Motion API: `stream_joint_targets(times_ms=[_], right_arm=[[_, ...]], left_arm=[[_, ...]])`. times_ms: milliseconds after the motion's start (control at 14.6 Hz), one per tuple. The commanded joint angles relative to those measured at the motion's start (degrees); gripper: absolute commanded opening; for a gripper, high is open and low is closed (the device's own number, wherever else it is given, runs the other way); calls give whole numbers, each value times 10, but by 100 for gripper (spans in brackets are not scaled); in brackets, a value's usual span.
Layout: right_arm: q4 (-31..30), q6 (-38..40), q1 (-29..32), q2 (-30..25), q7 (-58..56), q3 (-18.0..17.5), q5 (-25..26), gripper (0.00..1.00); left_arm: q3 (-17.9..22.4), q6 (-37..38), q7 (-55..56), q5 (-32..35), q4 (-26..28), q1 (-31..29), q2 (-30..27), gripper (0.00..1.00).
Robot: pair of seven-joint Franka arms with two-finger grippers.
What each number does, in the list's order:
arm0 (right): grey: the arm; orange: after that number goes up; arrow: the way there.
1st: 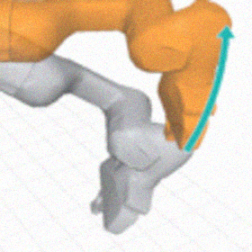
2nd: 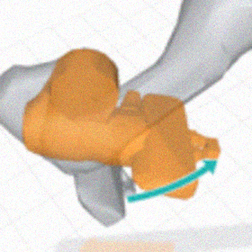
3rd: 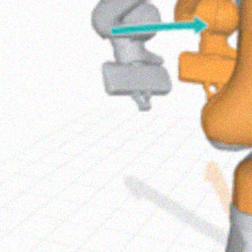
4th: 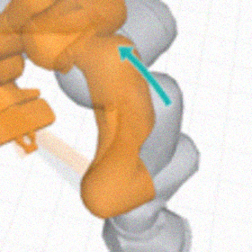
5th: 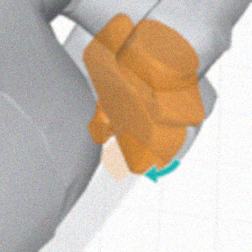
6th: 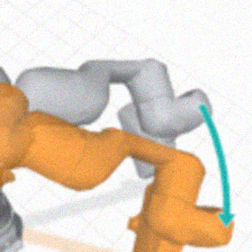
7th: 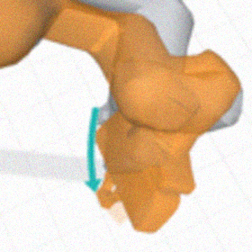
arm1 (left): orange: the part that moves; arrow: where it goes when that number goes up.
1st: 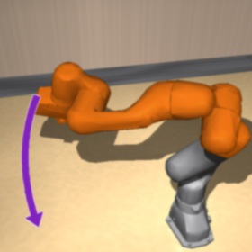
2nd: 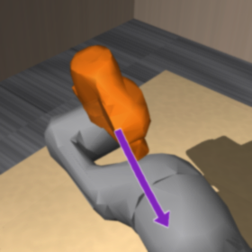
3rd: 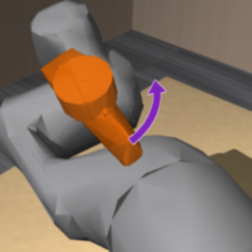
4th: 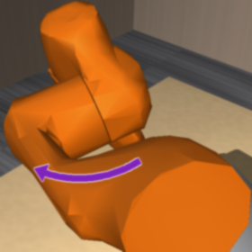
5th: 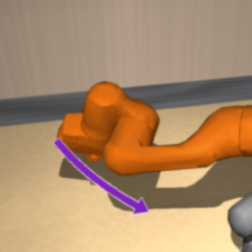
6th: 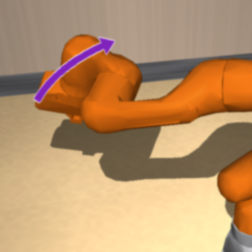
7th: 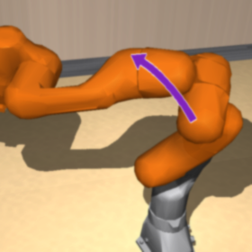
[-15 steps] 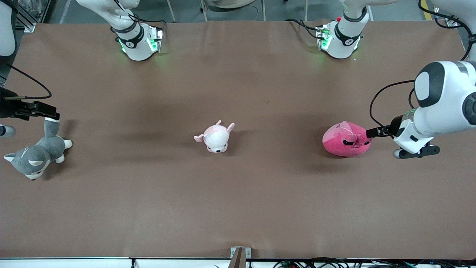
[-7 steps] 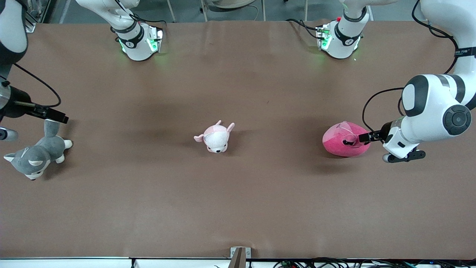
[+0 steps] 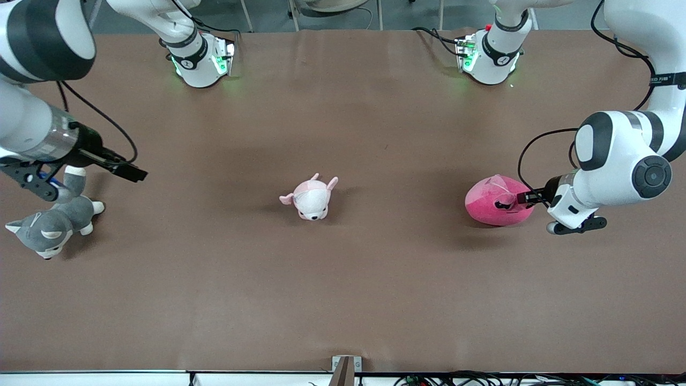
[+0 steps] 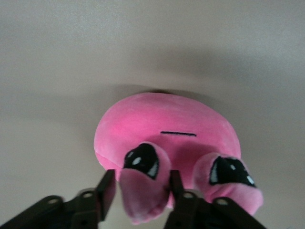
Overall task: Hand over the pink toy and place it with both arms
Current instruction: 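Grasp the pink toy with the left gripper while the right gripper reaches center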
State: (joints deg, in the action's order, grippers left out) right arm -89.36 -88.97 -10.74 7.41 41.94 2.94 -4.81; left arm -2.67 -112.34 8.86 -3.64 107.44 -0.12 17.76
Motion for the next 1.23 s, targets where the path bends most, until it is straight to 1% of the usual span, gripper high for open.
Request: stream_joint_targets(times_ms=[0, 205, 342, 411, 548, 685, 753, 890, 959, 1164], right_arm=[[-6, -10, -48, -2, 77, 4, -14, 100], [-7, -68, -105, 23, 202, 5, -46, 100], [-6, -101, -139, 37, 264, 5, -52, 100], [-6, -116, -156, 43, 295, 5, -58, 100], [-5, -153, -183, 55, 363, 4, -65, 100], [-5, -177, -209, 64, 416, 5, -65, 100], [-5, -188, -223, 67, 443, 5, -65, 100], [-5, -215, -248, 74, 500, 5, -65, 100], [-4, -227, -256, 78, 524, 5, -65, 100], [1, -247, -273, 80, 567, 4, -66, 100]], left_arm=[[-1, -7, 14, -8, 2, 0, -4, 16], [-1, -1, 46, -7, -1, 6, -11, 5], [-11, 18, 64, -7, -9, 9, -28, 3], [-21, 45, 76, -7, -26, 9, -33, 3], [-47, 118, 112, -8, -83, 9, -36, 3], [-77, 174, 155, -15, -142, 9, -36, 3], [-92, 195, 182, -29, -171, 10, -36, 3], [-133, 229, 238, -44, -223, 14, -36, 3], [-157, 230, 271, -49, -242, 14, -35, 3], [-231, 226, 378, -49, -264, 28, -28, 3]])
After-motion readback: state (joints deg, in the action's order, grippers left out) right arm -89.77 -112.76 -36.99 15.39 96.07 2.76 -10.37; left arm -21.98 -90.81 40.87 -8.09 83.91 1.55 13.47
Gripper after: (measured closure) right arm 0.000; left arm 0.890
